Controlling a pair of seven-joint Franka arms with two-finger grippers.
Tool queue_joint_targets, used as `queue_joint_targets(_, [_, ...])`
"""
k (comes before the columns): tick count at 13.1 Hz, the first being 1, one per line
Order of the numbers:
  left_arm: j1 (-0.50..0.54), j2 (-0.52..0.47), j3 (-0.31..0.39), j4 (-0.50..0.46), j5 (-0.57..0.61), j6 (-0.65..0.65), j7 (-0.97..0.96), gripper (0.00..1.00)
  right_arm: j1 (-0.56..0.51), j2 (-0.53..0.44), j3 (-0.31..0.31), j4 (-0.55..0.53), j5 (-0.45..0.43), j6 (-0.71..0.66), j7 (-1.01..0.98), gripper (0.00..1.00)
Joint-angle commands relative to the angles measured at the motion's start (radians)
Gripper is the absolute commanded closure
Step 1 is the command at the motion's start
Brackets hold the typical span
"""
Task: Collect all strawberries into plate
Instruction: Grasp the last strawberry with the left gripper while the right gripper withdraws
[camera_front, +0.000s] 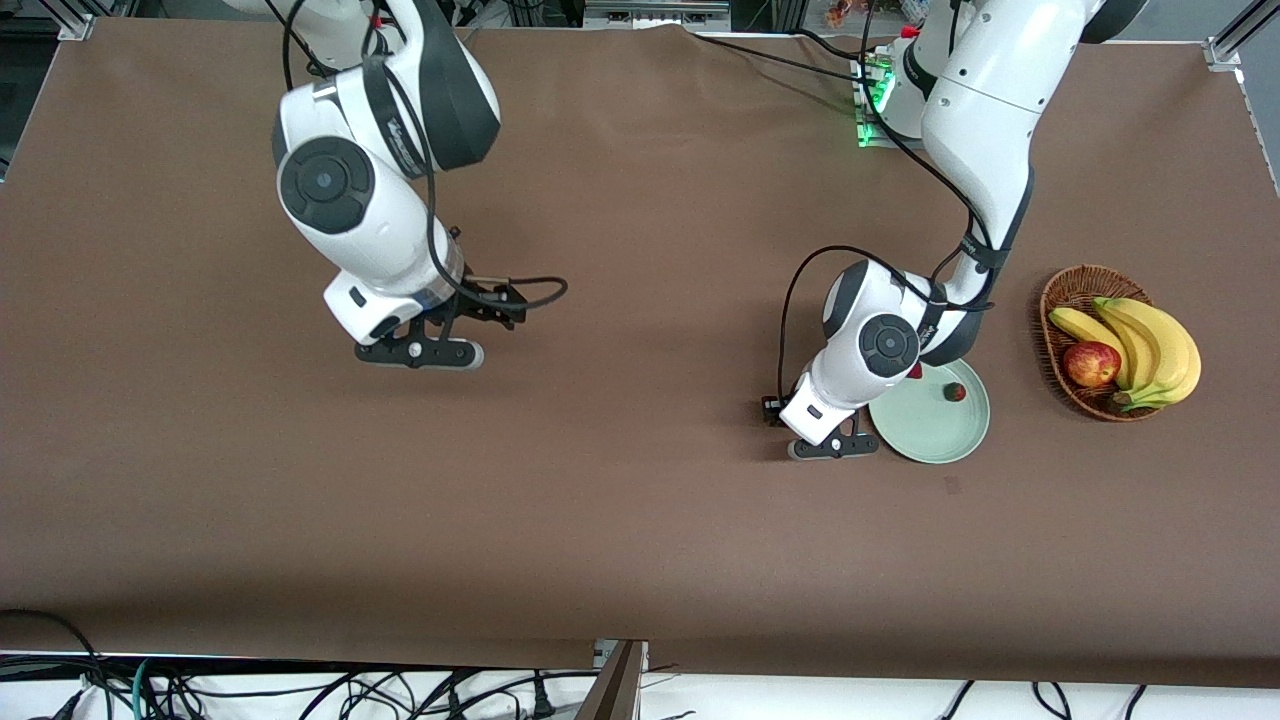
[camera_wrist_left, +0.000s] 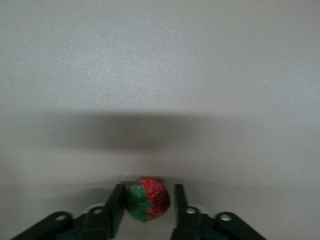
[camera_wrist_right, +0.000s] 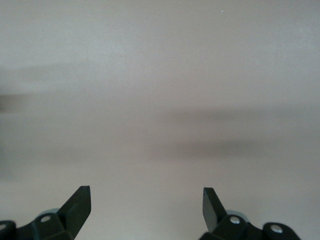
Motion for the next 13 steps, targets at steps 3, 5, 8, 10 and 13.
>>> queue_joint_targets(3, [0.042,-0.063,0.006,0.007,-0.006,-0.086,0.076,1.00,-0.246,-0.149,0.203,-0.048,-0.102,-0.106,-0.105,0.01])
queue_joint_targets(5, [0.137,-0.113,0.009,0.050,-0.005,-0.235,0.200,0.99,-0.420,-0.211,0.354,-0.059,-0.159,-0.153,-0.139,0.01])
queue_joint_targets(8, [0.240,-0.150,0.014,0.054,-0.002,-0.355,0.424,0.99,-0.633,-0.338,0.503,-0.164,-0.199,-0.158,-0.246,0.01])
queue_joint_targets(10, [0.306,-0.141,0.025,0.050,0.029,-0.370,0.545,0.95,-0.655,-0.375,0.502,-0.194,-0.203,-0.160,-0.281,0.01])
queue_joint_targets(13, [0.315,-0.095,0.026,0.038,0.031,-0.330,0.584,0.76,-0.655,-0.380,0.500,-0.191,-0.230,-0.160,-0.280,0.01])
